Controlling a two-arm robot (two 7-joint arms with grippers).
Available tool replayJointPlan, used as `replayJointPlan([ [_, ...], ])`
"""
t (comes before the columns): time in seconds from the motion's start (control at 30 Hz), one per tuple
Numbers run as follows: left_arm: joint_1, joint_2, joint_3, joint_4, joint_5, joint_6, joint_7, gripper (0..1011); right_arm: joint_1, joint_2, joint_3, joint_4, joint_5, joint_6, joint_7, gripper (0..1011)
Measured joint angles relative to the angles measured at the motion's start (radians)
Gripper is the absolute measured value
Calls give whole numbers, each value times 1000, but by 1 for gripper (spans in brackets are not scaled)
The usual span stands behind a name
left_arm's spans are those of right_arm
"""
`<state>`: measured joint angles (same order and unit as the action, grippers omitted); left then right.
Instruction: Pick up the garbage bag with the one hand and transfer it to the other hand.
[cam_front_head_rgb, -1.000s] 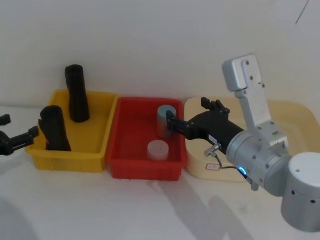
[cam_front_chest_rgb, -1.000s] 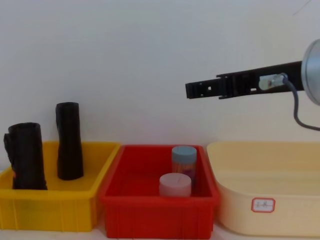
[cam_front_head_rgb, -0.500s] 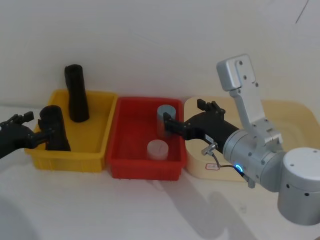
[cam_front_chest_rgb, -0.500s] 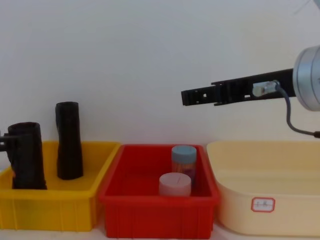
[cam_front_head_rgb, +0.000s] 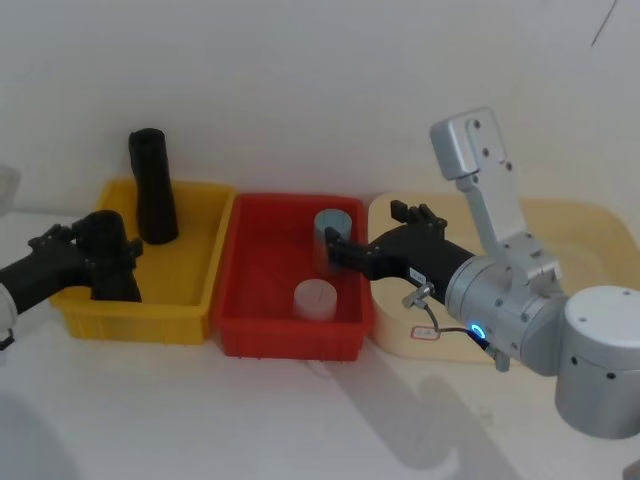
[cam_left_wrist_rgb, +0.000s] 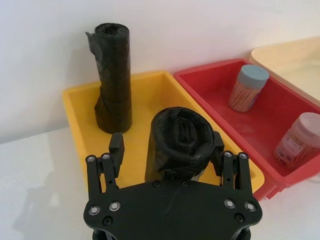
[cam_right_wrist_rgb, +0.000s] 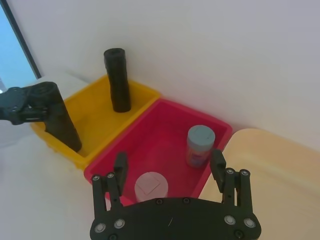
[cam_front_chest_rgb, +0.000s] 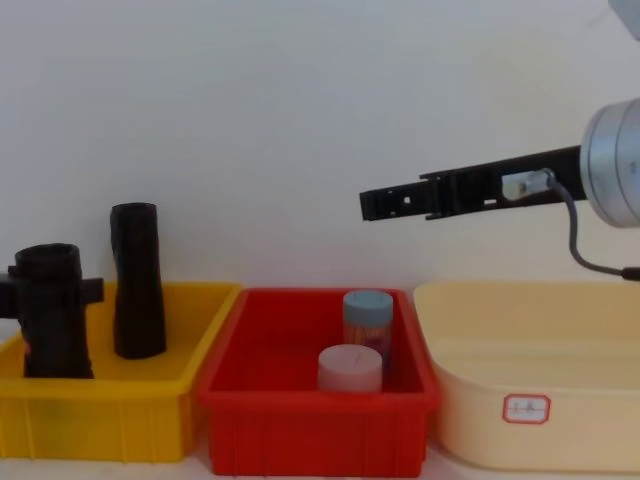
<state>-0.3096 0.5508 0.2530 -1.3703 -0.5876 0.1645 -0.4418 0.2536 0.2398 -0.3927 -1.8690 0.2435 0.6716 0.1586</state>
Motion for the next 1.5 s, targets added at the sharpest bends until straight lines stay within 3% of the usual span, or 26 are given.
replayJointPlan([
  [0.43, -57, -23, 56, 76, 5, 24, -45, 1001, 17, -9, 14, 37, 24, 28, 44, 1002],
  [0.77, -74, -28, 76, 100, 5, 32, -63, 1001, 33, -20, 13, 79, 37, 42, 73, 1001],
  [1.5, -86, -31, 90, 118, 4, 38, -76, 1001, 155, -80, -47, 293, 18, 86, 116, 1001],
])
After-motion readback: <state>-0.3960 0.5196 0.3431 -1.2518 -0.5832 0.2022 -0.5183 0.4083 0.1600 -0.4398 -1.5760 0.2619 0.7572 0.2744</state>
